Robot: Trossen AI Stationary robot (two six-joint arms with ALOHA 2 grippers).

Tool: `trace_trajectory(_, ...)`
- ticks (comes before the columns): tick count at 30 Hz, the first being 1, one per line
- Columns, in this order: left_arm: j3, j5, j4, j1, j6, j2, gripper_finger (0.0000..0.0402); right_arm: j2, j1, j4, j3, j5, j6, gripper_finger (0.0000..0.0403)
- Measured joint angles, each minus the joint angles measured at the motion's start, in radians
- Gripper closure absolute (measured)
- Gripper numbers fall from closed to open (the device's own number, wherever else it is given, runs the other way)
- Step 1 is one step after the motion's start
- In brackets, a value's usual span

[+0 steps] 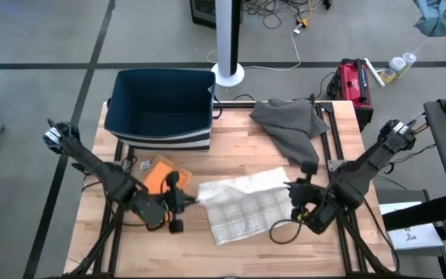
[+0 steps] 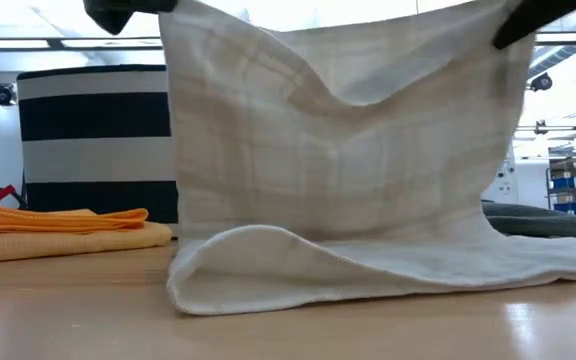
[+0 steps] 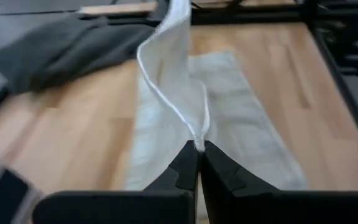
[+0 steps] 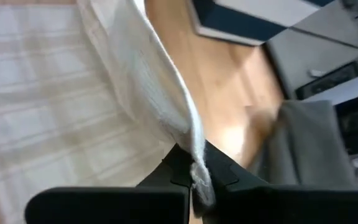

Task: Fold towel
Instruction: Fold the white patterned kitchen towel

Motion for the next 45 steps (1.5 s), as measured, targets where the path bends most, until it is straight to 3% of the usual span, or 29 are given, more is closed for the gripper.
trace_trajectory(9, 0.0, 0.06, 0.246, -0.029, 0.037, 0.213, 0.0401, 0.063, 0.141, 0.003, -0.048, -0.06, 0.198, 0.0401)
trace_trajectory(22, 0.0, 0.12, 0.325, -0.062, 0.035, 0.242, 0.0401, 0.108, 0.303, 0.012, -0.049, -0.105, 0.42, 0.0401)
trace_trajectory(34, 0.0, 0.267, 0.507, -0.06, 0.058, 0.424, 0.0401, 0.288, 0.324, 0.042, -0.05, -0.189, 0.425, 0.04)
trace_trajectory(39, 0.0, 0.281, 0.566, -0.059, 0.039, 0.475, 0.0401, 0.339, 0.327, 0.045, -0.05, -0.273, 0.426, 0.04)
trace_trajectory(45, 0.0, 0.288, 0.585, -0.054, 0.044, 0.501, 0.0399, 0.354, 0.326, 0.071, -0.05, -0.284, 0.426, 0.04)
